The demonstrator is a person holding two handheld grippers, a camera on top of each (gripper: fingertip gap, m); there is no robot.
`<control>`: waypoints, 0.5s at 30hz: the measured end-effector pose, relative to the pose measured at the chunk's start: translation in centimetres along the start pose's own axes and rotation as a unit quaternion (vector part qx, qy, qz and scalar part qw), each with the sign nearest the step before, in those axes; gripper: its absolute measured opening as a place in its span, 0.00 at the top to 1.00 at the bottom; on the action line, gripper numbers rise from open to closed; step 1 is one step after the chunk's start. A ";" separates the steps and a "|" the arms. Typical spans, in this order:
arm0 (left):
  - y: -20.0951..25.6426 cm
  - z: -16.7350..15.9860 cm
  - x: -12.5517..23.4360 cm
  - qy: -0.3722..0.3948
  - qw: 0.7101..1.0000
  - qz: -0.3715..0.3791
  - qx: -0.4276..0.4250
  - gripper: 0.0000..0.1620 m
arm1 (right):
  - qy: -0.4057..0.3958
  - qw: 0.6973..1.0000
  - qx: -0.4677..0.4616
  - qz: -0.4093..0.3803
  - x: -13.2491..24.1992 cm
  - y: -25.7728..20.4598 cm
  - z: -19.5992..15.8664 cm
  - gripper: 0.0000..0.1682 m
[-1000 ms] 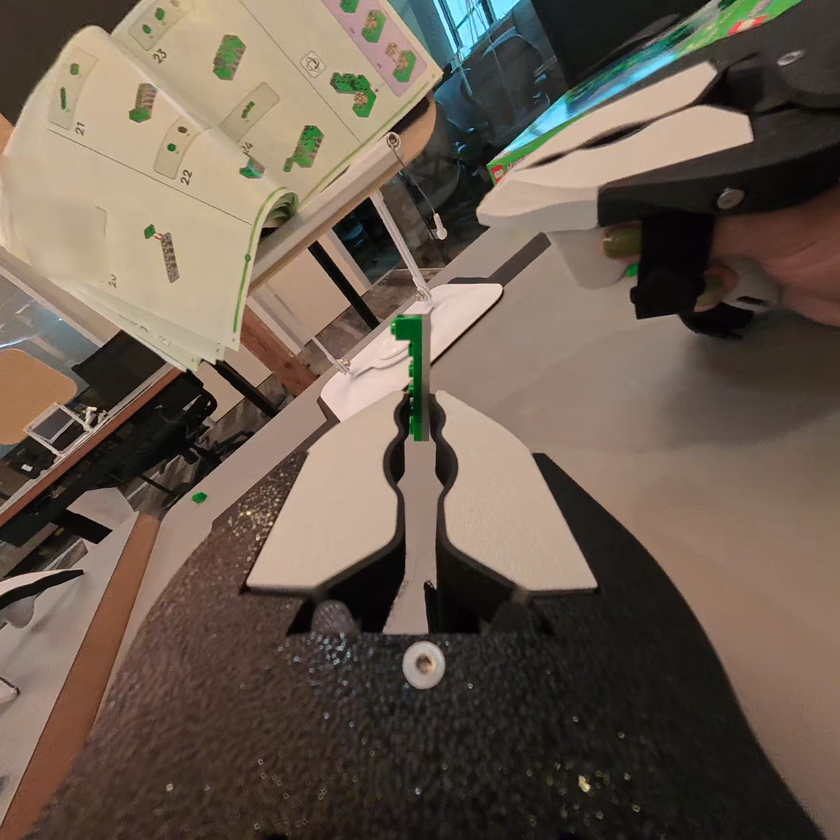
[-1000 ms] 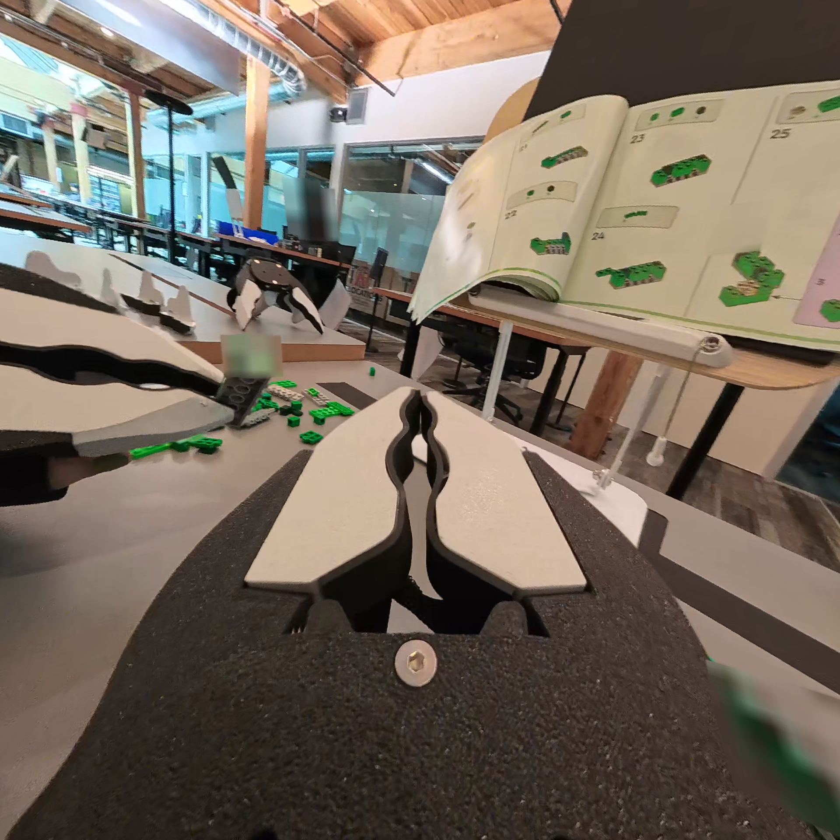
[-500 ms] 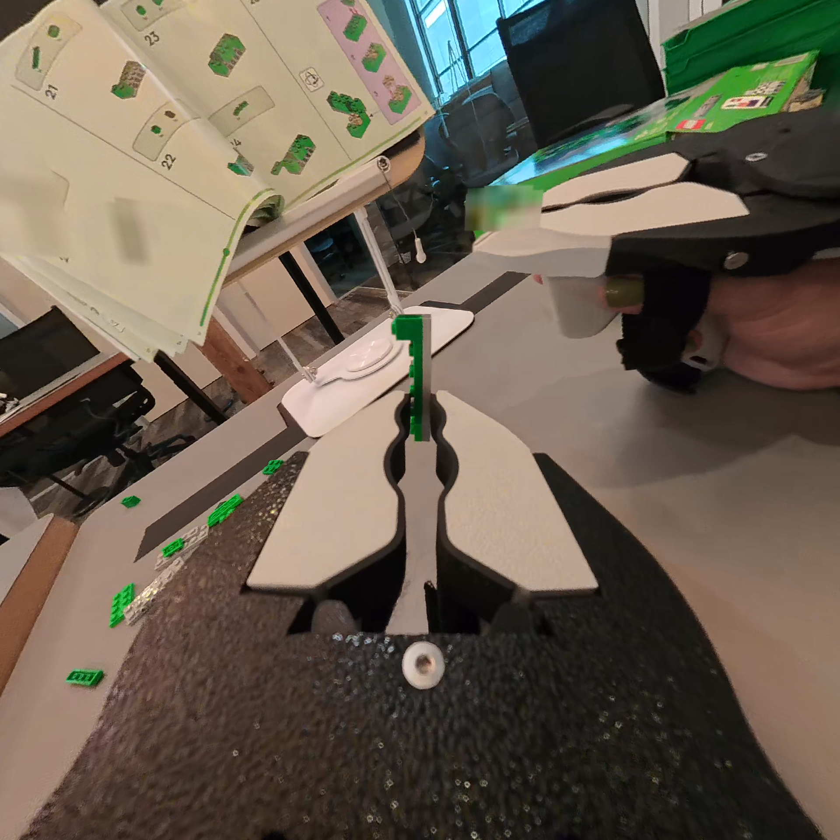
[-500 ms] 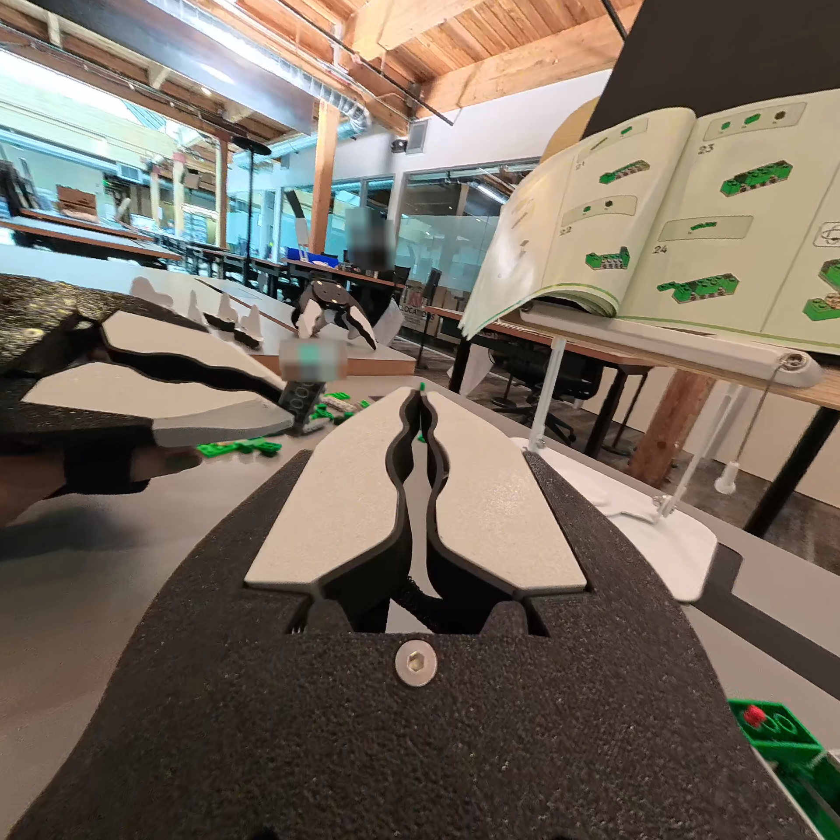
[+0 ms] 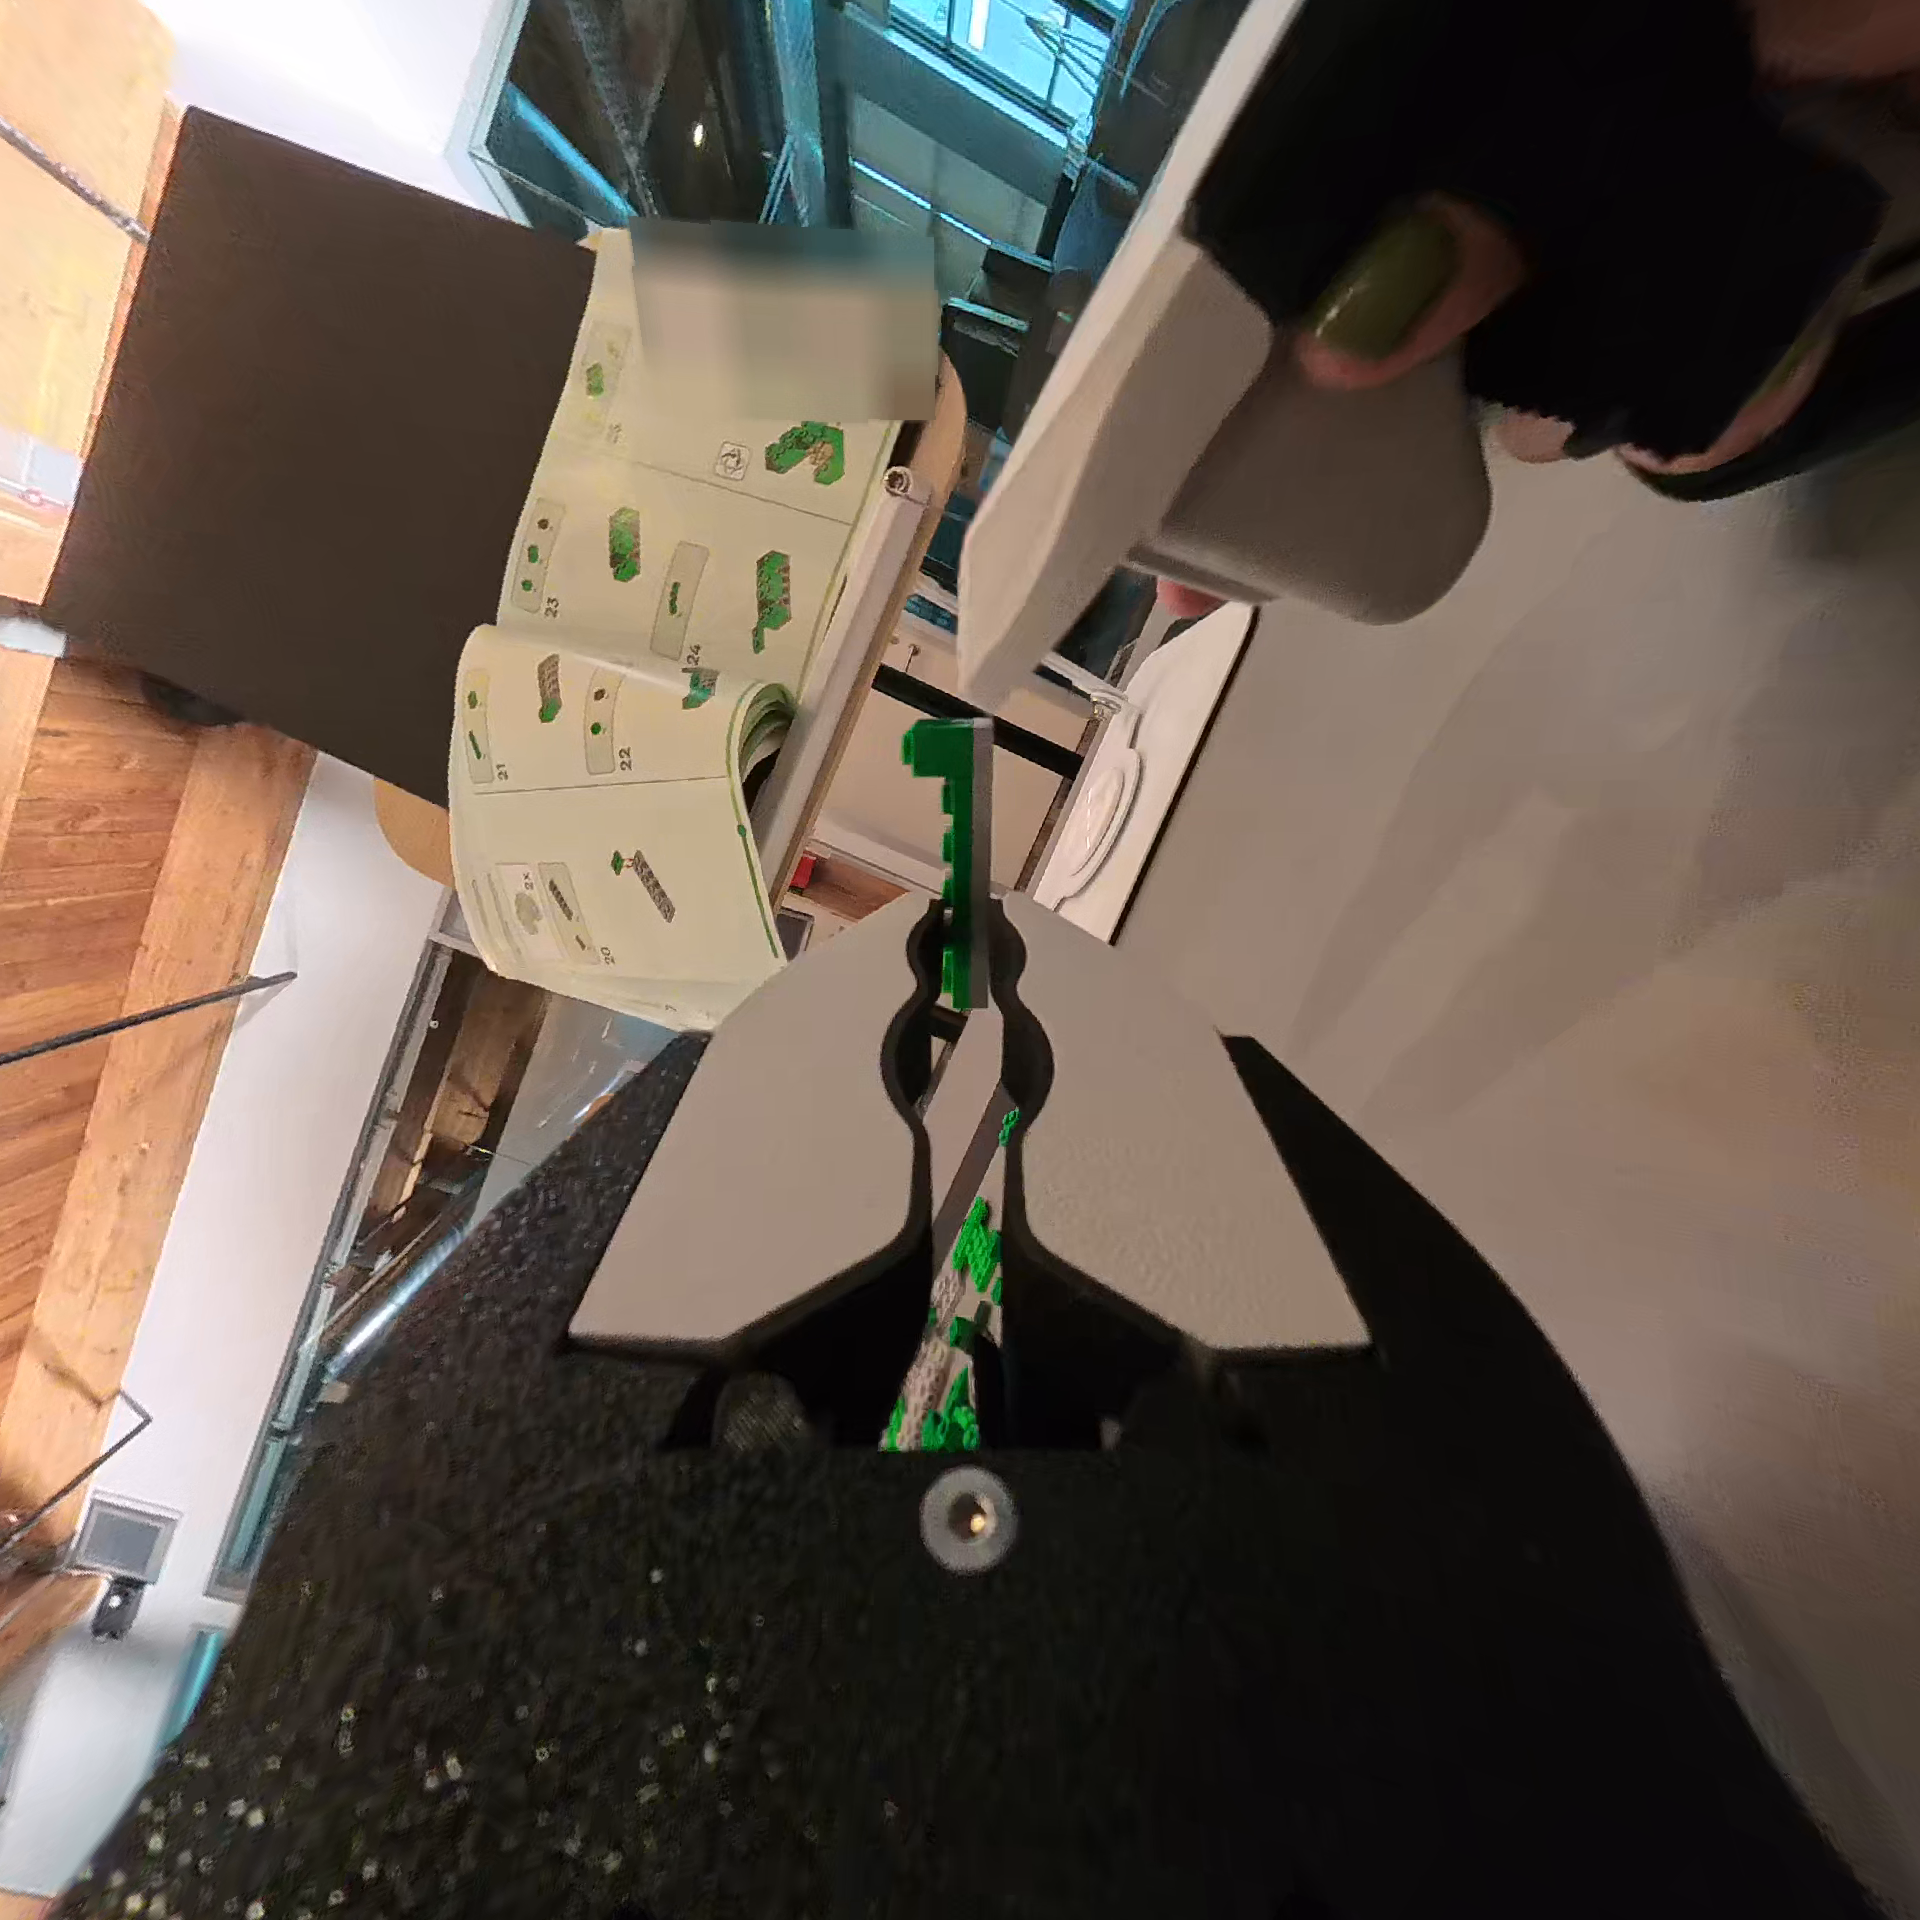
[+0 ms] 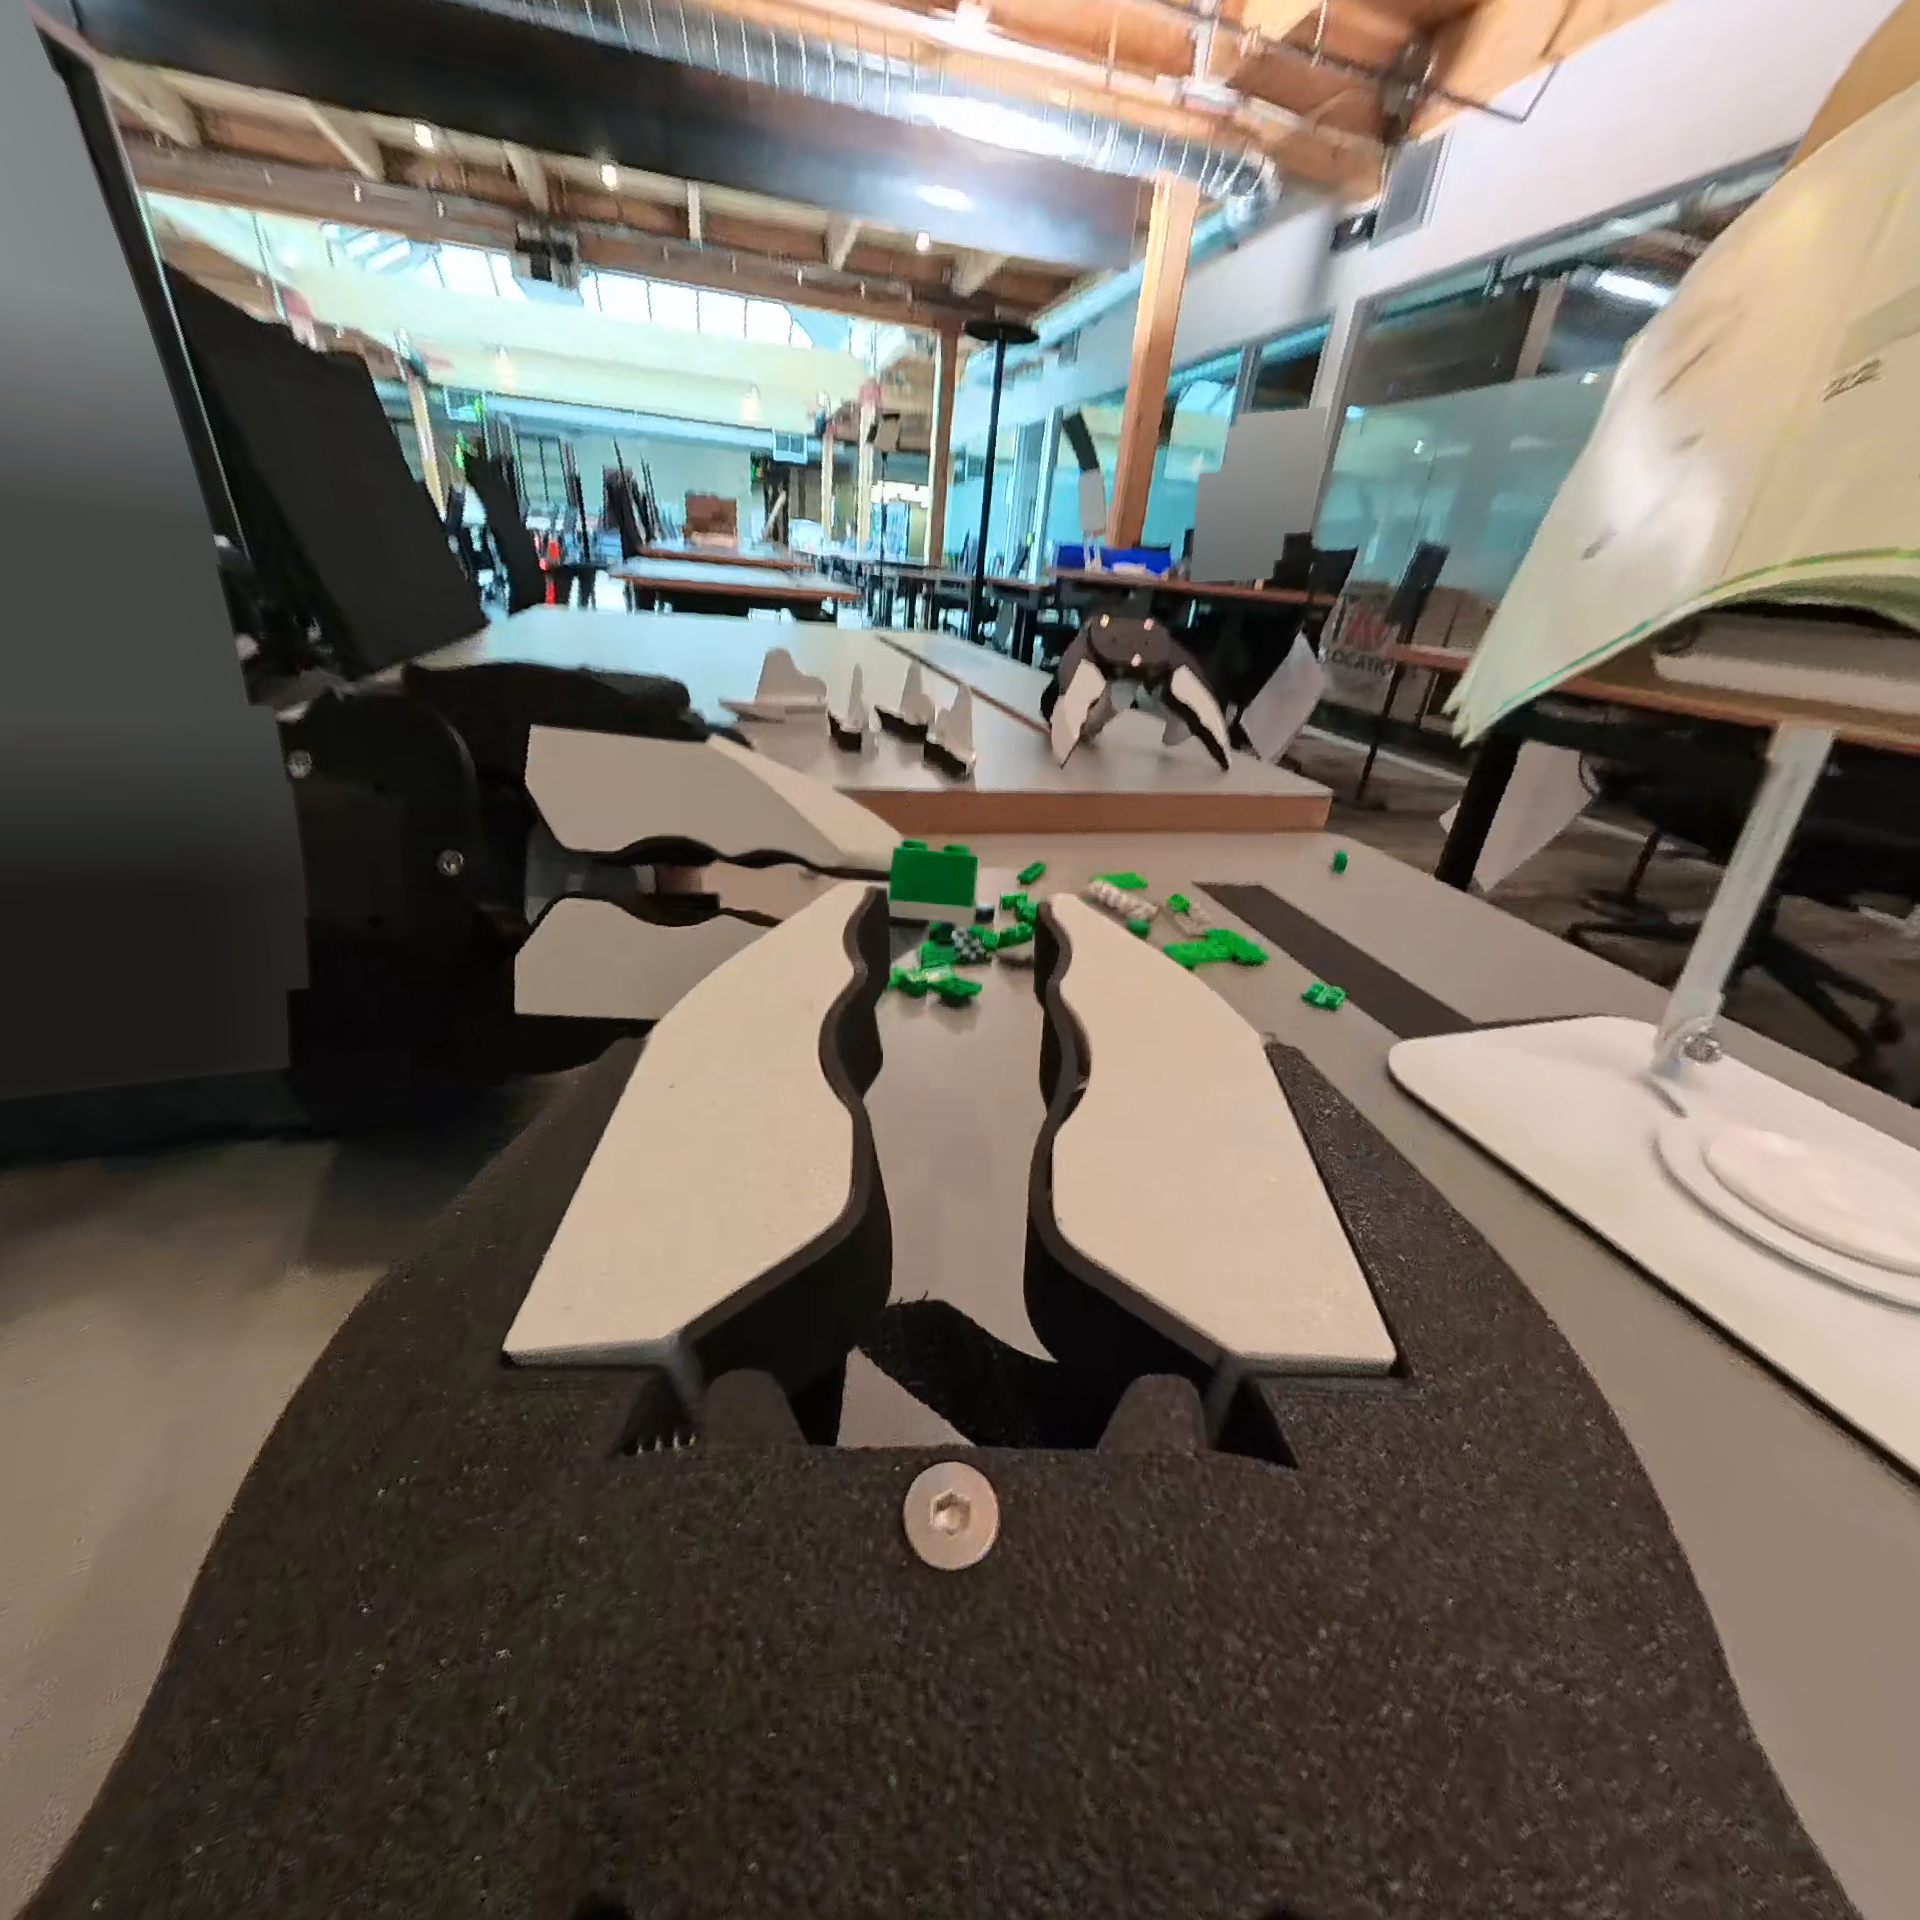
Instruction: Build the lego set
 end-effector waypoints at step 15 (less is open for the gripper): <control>0.8 0.0 -0.6 -0.003 0.999 -0.043 0.030 0.84 | -0.035 0.999 0.014 -0.001 -0.3 -0.2 -0.5 0.90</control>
Point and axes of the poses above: each gripper's, where its closed fingertips meet, x back along the fingers, z out of its top, y = z × x across the jaws, the point moved 9 cm from there along x, back along the fingers
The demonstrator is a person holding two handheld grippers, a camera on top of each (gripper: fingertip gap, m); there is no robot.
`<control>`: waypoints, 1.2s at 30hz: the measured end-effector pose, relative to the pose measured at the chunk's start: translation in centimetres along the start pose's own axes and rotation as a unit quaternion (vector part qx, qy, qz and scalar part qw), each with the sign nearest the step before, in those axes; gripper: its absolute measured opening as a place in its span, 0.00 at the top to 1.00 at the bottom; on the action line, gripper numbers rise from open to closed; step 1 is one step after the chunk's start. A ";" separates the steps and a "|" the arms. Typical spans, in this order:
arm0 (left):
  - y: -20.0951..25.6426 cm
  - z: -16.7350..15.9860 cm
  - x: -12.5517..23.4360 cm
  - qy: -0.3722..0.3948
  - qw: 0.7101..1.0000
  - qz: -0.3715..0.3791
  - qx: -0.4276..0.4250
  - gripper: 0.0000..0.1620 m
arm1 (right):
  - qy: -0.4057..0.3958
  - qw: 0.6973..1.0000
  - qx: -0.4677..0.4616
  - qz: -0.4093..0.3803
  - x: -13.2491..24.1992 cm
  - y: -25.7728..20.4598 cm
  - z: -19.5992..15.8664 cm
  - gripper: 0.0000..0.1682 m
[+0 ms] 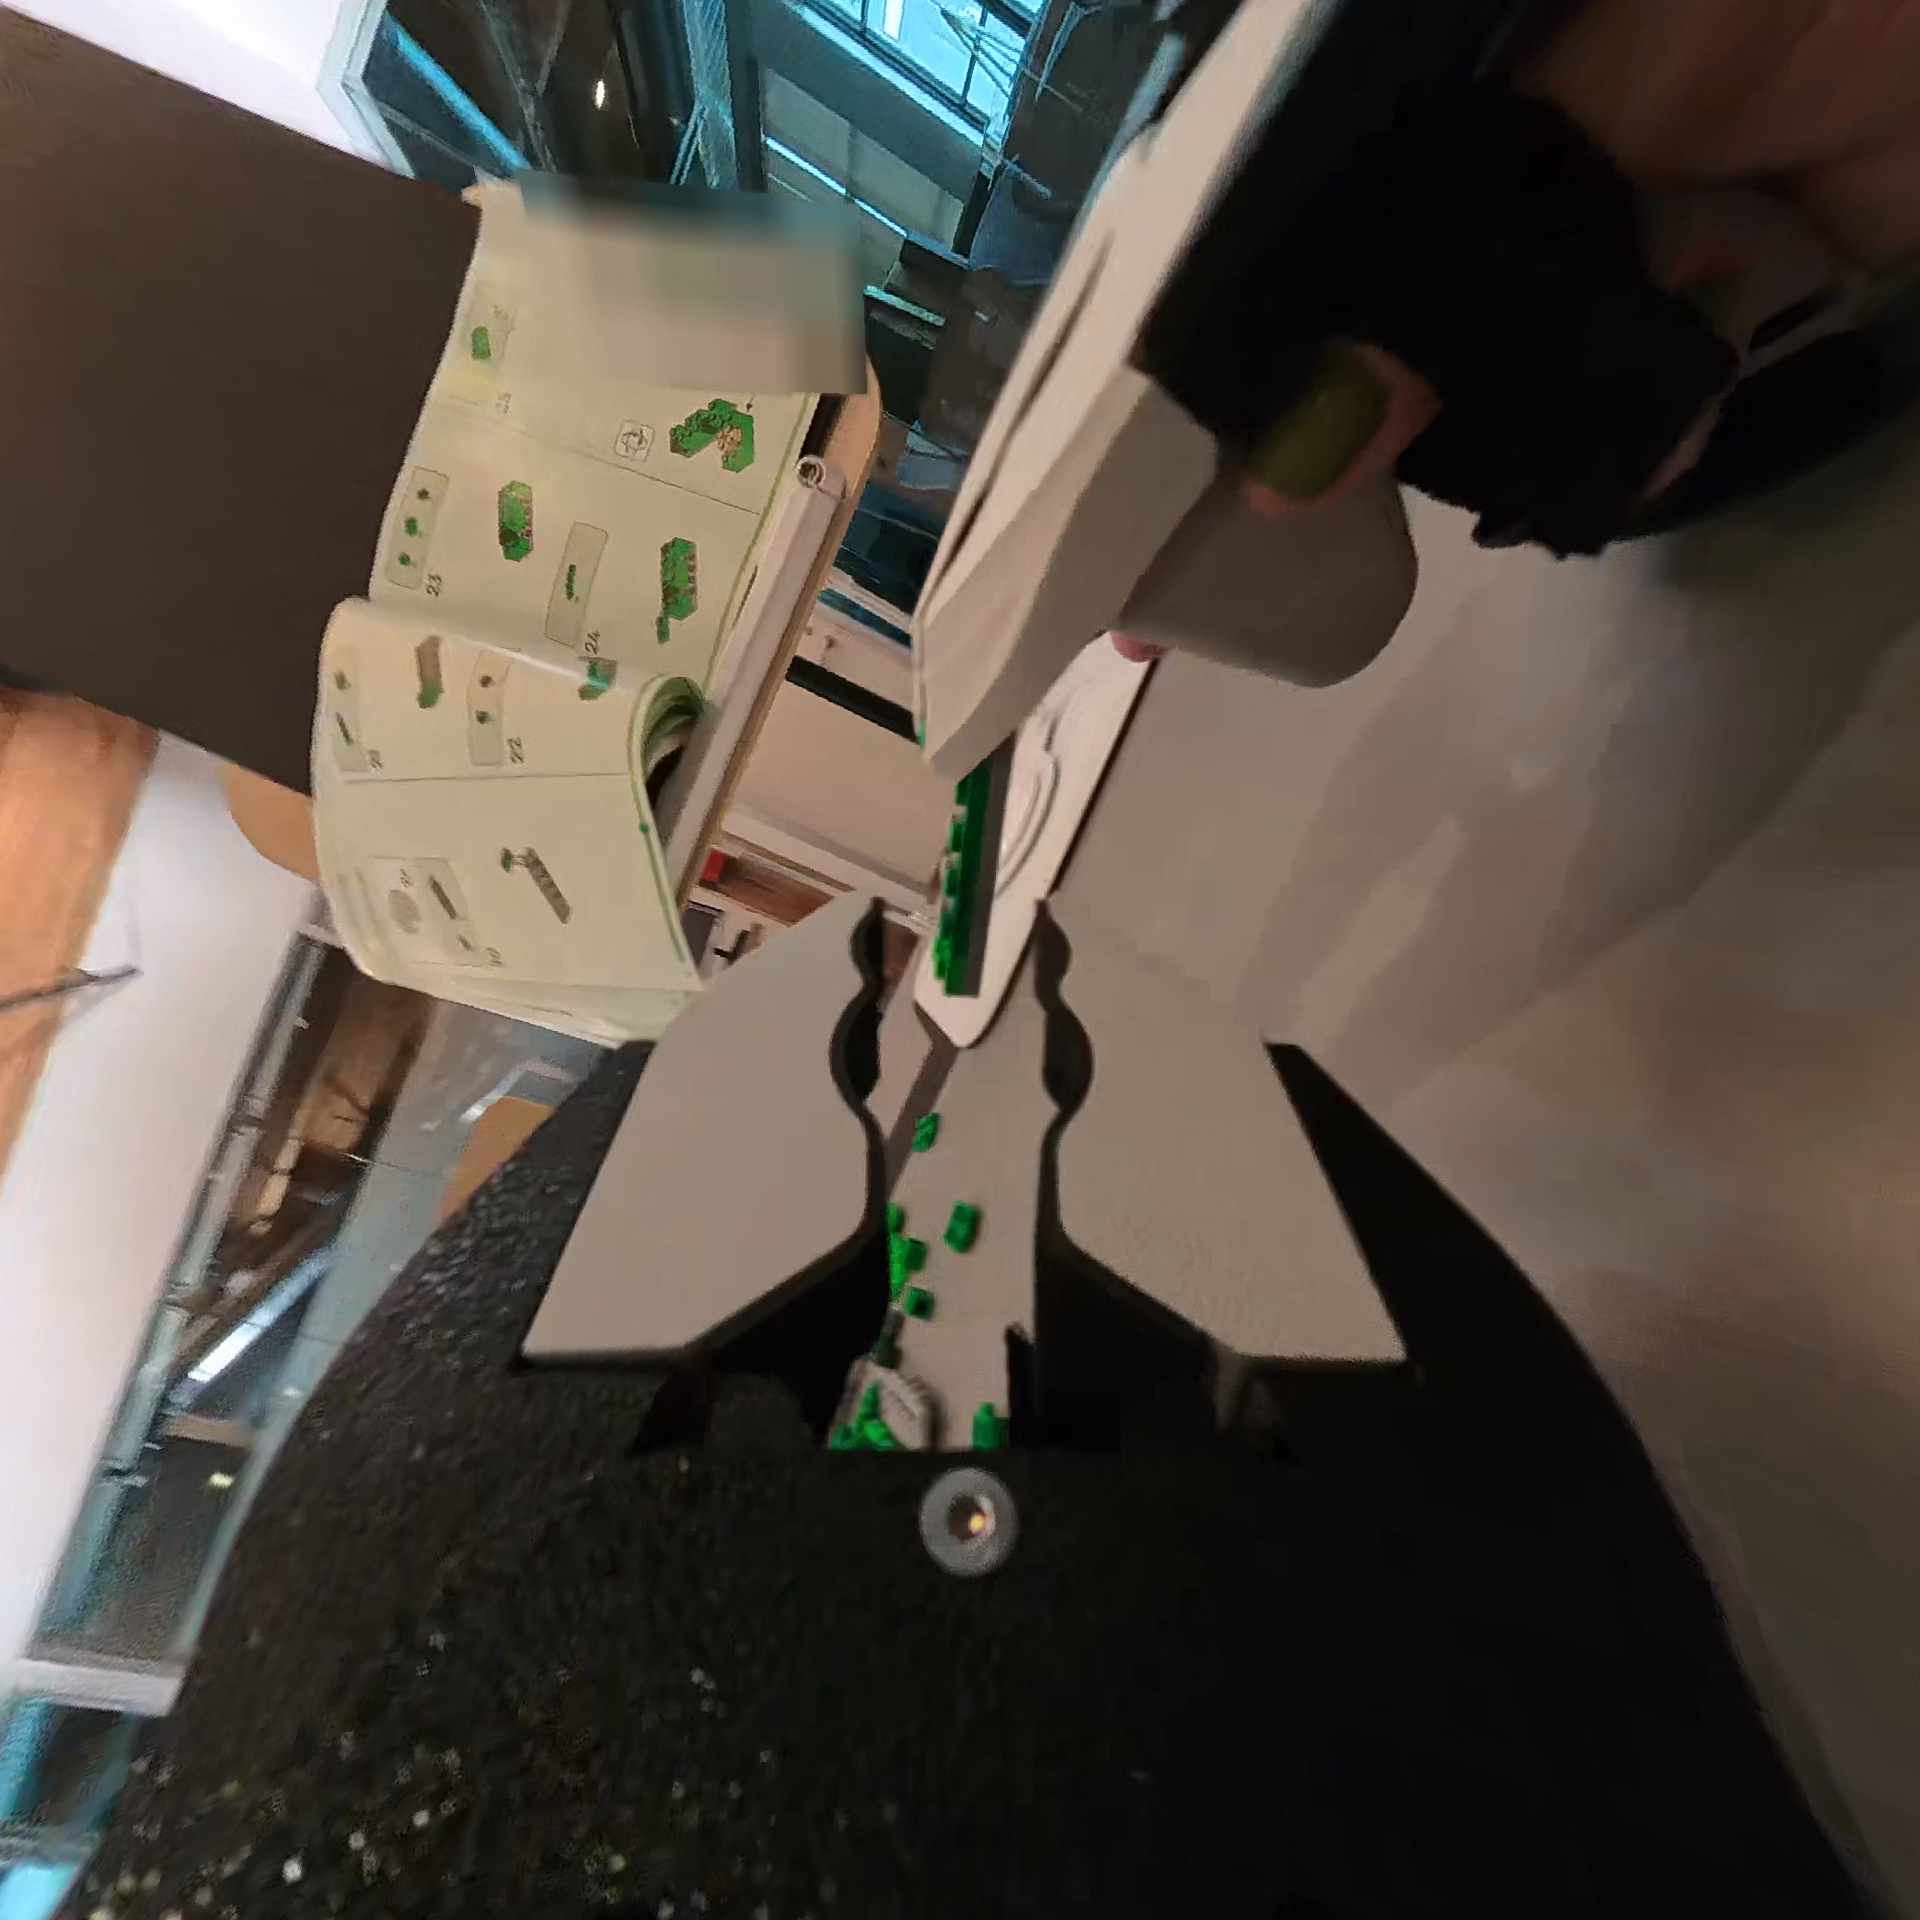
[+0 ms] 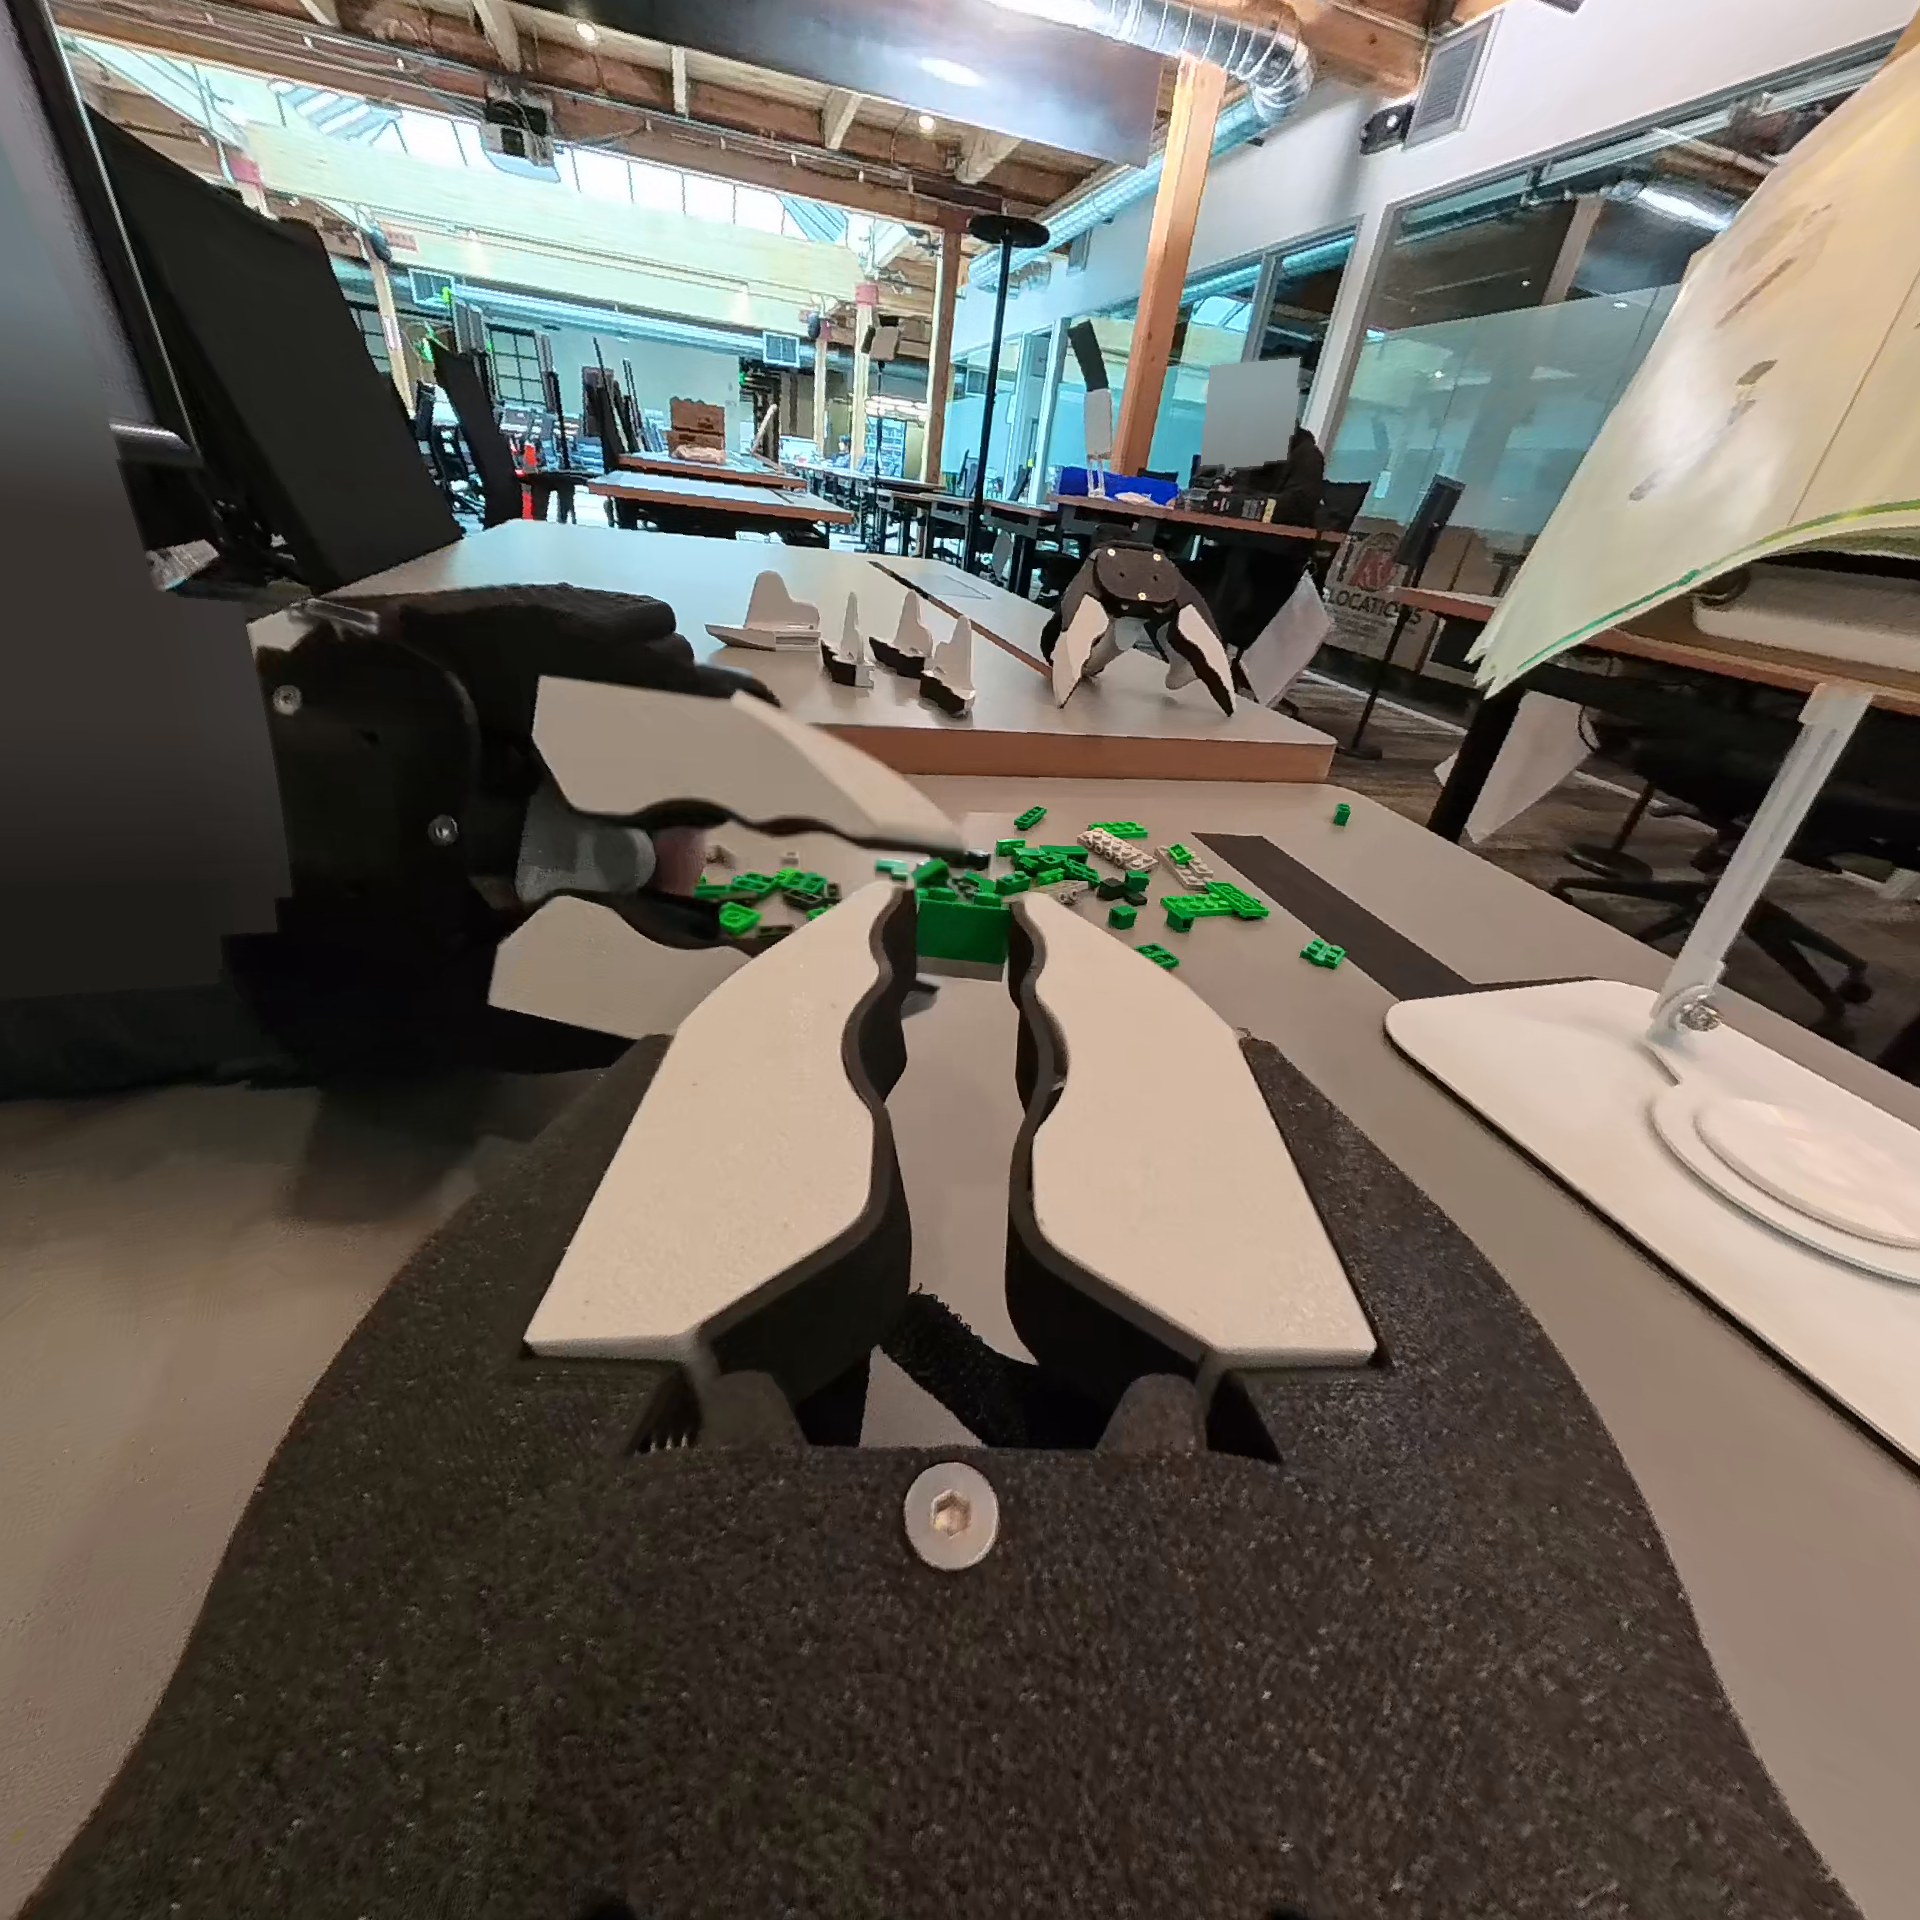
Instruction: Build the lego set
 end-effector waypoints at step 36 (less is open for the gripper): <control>-1.9 -3.0 0.0 -0.063 0.942 -0.032 0.329 0.70 | -0.357 0.911 -0.054 -0.196 5.1 -3.6 -2.4 0.76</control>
Point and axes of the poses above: each gripper's, where its closed fingertips meet, x back along the fingers, z out of its top, y = z × x across the jaws, the point moved 9 cm from there along x, back along the fingers
